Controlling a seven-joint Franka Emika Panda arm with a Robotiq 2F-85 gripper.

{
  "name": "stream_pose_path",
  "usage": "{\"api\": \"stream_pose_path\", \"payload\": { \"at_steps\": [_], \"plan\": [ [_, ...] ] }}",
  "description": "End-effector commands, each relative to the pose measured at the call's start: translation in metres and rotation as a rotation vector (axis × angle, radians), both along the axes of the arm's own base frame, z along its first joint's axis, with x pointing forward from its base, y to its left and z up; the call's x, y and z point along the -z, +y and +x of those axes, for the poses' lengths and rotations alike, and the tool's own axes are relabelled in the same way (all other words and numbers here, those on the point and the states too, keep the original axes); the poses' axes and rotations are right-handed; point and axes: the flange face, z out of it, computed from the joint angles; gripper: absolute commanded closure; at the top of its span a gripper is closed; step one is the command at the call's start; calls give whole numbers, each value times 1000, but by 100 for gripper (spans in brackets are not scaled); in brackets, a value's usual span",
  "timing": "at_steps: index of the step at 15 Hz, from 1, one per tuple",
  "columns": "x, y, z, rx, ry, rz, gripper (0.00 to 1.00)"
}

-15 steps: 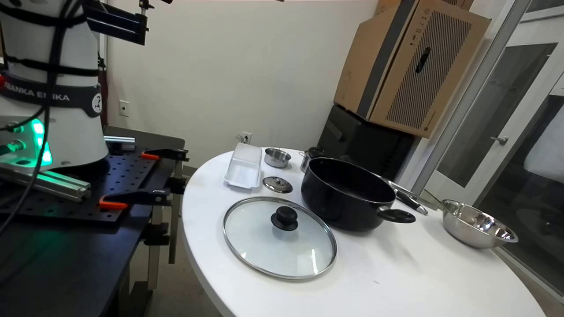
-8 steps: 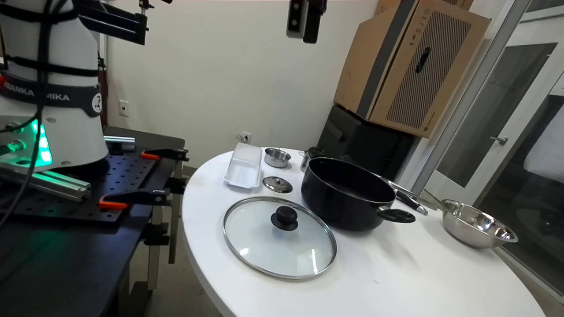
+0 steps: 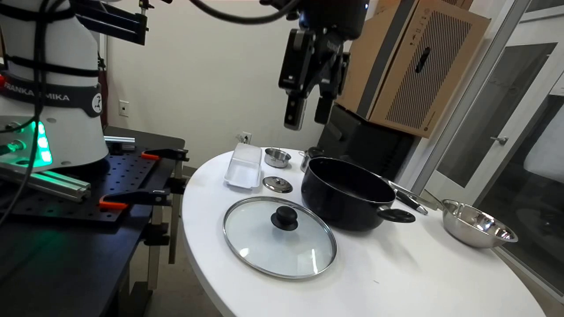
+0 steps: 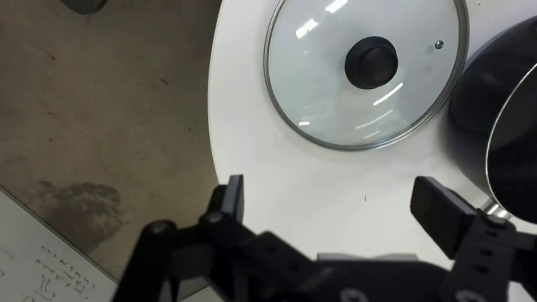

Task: Put the glass lid on top of the black pot

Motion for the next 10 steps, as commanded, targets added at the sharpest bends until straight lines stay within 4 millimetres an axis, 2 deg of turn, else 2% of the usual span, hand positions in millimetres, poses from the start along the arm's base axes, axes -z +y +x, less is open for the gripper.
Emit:
{"api": "stream_pose_path", "payload": {
  "at_steps": [1, 6, 7, 8, 9, 10],
  "plan": [
    [28, 5, 31, 36, 91, 6, 0],
    [57, 26, 56, -2, 165, 13, 0],
    [54, 31, 61, -7, 174, 20, 0],
    [42, 37, 64, -4, 172, 59, 0],
    [57, 31, 53, -12, 155, 39, 0],
    [53, 35, 57, -18, 165, 44, 0]
  ]
}}
